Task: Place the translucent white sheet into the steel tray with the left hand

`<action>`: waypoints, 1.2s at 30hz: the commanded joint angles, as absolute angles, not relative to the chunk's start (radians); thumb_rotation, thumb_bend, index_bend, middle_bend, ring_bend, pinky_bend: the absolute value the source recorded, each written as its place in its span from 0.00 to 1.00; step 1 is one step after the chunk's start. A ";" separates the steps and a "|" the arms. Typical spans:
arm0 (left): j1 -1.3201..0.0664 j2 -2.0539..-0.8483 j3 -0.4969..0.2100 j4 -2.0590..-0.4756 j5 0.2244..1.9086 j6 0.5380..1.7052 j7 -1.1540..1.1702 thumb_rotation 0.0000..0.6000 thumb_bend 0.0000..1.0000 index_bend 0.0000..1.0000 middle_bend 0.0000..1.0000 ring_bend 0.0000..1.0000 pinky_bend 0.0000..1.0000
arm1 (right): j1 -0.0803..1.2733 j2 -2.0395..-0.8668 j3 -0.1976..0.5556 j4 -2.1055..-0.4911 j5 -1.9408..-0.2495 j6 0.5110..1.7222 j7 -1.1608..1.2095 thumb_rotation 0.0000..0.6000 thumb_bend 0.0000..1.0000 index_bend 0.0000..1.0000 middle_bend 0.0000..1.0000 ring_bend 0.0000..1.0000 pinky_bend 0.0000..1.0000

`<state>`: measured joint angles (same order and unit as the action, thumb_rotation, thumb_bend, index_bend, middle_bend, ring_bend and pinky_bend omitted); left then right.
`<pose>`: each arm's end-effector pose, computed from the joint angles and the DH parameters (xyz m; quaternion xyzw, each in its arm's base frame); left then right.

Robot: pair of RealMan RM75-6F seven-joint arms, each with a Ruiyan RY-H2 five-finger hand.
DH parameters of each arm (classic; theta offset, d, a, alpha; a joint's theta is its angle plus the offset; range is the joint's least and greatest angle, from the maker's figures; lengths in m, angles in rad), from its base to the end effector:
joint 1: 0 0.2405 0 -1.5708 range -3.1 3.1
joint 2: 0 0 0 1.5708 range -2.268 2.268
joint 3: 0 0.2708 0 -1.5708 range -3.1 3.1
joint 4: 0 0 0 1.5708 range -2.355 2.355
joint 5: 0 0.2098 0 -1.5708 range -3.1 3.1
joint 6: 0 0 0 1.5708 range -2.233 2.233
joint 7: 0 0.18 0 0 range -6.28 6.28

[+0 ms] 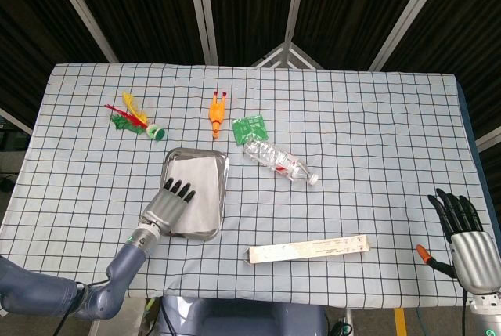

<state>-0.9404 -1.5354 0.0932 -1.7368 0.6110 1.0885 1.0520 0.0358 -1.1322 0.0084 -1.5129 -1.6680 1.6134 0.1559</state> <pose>-0.1633 0.3292 -0.0649 -0.8610 -0.2413 -0.1078 0.4345 -0.3188 -0.1922 0.1708 0.6056 -0.3658 0.4490 0.5457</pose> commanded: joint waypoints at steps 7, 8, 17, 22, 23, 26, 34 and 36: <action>-0.941 -1.542 0.143 -1.683 0.716 1.072 1.070 1.00 0.58 0.00 0.00 0.00 0.00 | 0.035 -1.133 0.010 -1.514 -1.668 1.618 0.158 1.00 0.29 0.00 0.00 0.00 0.00; -0.941 -1.543 0.146 -1.680 0.722 1.070 1.071 1.00 0.58 0.00 0.00 0.00 0.00 | 0.035 -1.133 0.010 -1.514 -1.668 1.618 0.158 1.00 0.29 0.00 0.00 0.00 0.00; -0.939 -1.560 0.155 -1.654 0.750 1.053 1.077 1.00 0.58 0.00 0.00 0.00 0.00 | 0.035 -1.132 0.011 -1.513 -1.669 1.621 0.163 1.00 0.29 0.00 0.00 0.00 0.00; -0.943 -1.568 0.154 -1.644 0.763 1.046 1.085 1.00 0.58 0.00 0.00 0.00 0.00 | 0.034 -1.132 0.011 -1.514 -1.670 1.623 0.164 1.00 0.29 0.00 0.00 0.00 0.00; -0.943 -1.570 0.153 -1.641 0.765 1.046 1.087 1.00 0.58 0.00 0.00 0.00 0.00 | 0.034 -1.132 0.011 -1.514 -1.670 1.623 0.164 1.00 0.29 0.00 0.00 0.00 0.00; -0.944 -1.573 0.154 -1.633 0.774 1.043 1.091 1.00 0.58 0.00 0.00 0.00 0.00 | 0.034 -1.132 0.011 -1.514 -1.670 1.623 0.165 1.00 0.29 0.00 0.00 0.00 0.00; -0.953 -1.571 0.171 -1.611 0.804 1.027 1.121 1.00 0.58 0.00 0.00 0.00 0.00 | 0.034 -1.132 0.012 -1.515 -1.669 1.624 0.167 1.00 0.29 0.00 0.00 0.00 0.00; -0.955 -1.564 0.177 -1.609 0.812 1.021 1.127 1.00 0.58 0.00 0.00 0.00 0.00 | 0.034 -1.132 0.012 -1.515 -1.669 1.625 0.168 1.00 0.29 0.00 0.00 0.00 0.00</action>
<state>-0.9543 -1.5666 0.1748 -1.6099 0.8098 1.0228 1.1244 0.0337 -1.1316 0.0121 -1.5149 -1.6694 1.6247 0.1678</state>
